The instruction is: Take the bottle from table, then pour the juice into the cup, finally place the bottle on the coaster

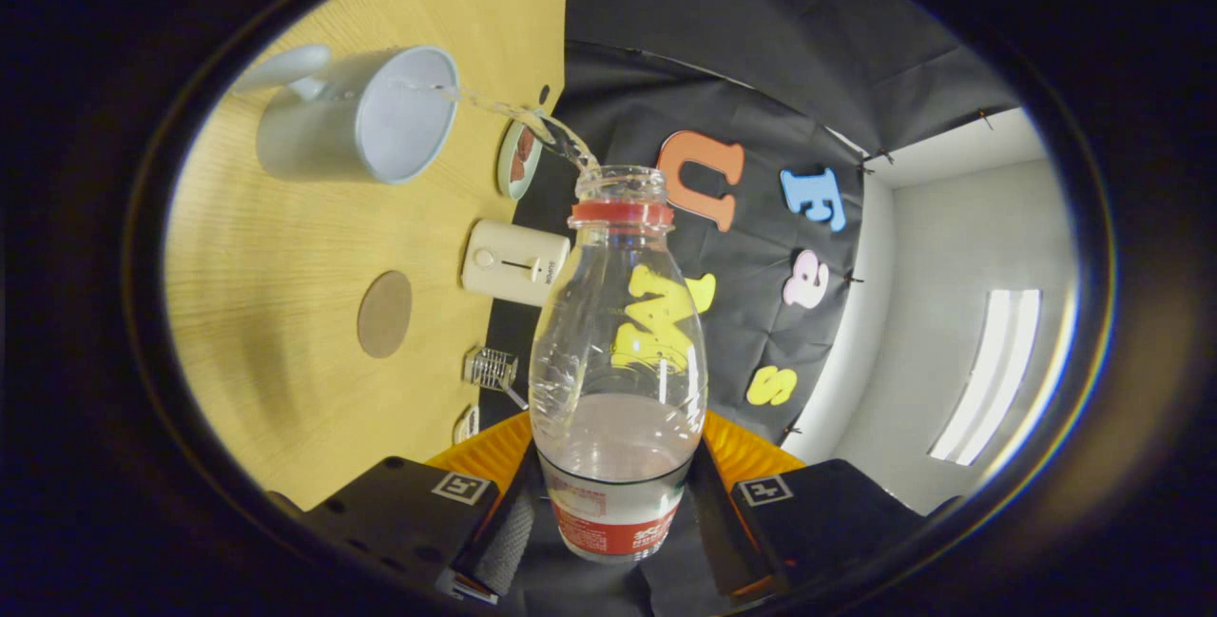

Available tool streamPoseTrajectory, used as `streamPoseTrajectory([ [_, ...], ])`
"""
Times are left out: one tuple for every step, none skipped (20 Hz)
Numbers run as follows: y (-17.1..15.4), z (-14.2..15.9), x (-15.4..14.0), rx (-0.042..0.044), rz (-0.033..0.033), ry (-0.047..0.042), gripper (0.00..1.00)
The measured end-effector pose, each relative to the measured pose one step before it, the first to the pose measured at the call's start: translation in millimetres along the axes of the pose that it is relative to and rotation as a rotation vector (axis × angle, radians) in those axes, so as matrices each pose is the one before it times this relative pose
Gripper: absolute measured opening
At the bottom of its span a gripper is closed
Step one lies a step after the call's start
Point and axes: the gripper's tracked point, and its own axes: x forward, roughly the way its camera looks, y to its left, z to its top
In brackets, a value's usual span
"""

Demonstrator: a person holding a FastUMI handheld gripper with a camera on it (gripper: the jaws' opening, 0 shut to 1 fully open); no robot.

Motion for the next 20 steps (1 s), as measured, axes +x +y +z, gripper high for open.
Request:
streamPoseTrajectory([
  [-1.42, -0.05, 0.86, -0.00575, -0.00466, -0.00061, 0.8],
  [-1.19, -0.19, -0.01, -0.00581, -0.00344, 0.00091, 0.8],
  [-1.05, 0.86, -0.25, -0.0032, -0.0041, -0.00207, 0.8],
  [0.04, -0.27, 0.02, -0.00461, 0.0, -0.0001, 0.8],
  [-1.79, -0.61, 1.05, -0.00739, -0.00177, -0.00102, 0.8],
  [-1.76, -0.19, -0.09, -0.00936, -0.00356, 0.00095, 0.8],
  [-0.87, -0.98, 0.32, -0.00538, -0.00247, 0.00309, 0.8],
  [0.05, -0.76, 0.41, 0.00001, 0.00019, 0.00226, 0.8],
  [0.67, -0.23, 0.08, -0.00312, 0.00217, 0.00272, 0.8],
  [-1.06, -0.47, 0.57, -0.00677, -0.00176, 0.00105, 0.8],
  [-1.85, -0.68, 0.1, -0.01121, -0.00384, 0.00277, 0.8],
  [-1.99, -0.68, -0.07, -0.00964, -0.00311, 0.00249, 0.8],
  [-0.72, -0.56, 0.82, -0.0034, -0.00285, 0.00097, 0.8],
  [-0.32, -0.06, 0.2, -0.00168, -0.00158, -0.00144, 0.8],
  [-0.94, 1.42, -0.4, -0.00544, -0.00089, -0.00269, 0.8],
  [-1.94, 0.64, -0.63, -0.00905, -0.00395, -0.00126, 0.8],
  [-2.34, 0.76, -1.81, -0.013, -0.00099, -0.0023, 0.8],
  [-2.78, 0.06, 1.07, -0.01171, -0.00109, -0.00167, 0.8],
  [-0.91, -0.03, 0.38, -0.01157, -0.00492, 0.00199, 0.8],
  [-2.13, 0.5, -1.39, -0.00903, -0.00464, -0.00005, 0.8],
])
